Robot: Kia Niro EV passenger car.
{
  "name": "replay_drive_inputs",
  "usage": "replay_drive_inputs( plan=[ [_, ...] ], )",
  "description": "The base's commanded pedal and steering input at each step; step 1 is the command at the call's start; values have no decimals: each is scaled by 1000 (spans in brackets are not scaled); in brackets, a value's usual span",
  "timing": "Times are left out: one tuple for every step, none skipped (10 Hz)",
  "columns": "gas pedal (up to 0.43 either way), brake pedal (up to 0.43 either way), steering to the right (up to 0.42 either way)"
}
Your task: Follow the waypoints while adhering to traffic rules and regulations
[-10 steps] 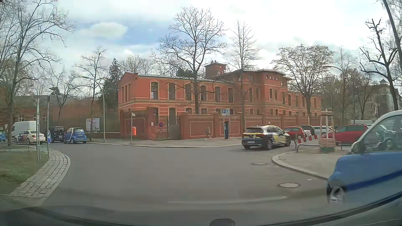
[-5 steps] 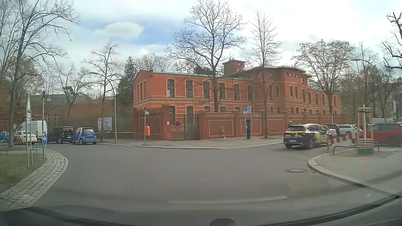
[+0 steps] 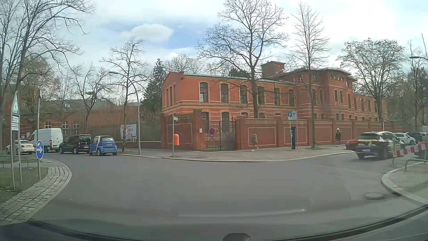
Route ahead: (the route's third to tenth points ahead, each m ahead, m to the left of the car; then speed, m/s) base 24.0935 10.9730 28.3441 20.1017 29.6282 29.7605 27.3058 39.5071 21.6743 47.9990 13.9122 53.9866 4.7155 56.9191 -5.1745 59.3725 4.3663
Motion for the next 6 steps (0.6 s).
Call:
replay_drive_inputs(
  plan=[
    [110, 0, -182],
    [98, 0, -181],
    [98, 0, -176],
    [98, 0, -170],
    [98, 0, -169],
    [98, 0, -166]
  ],
)
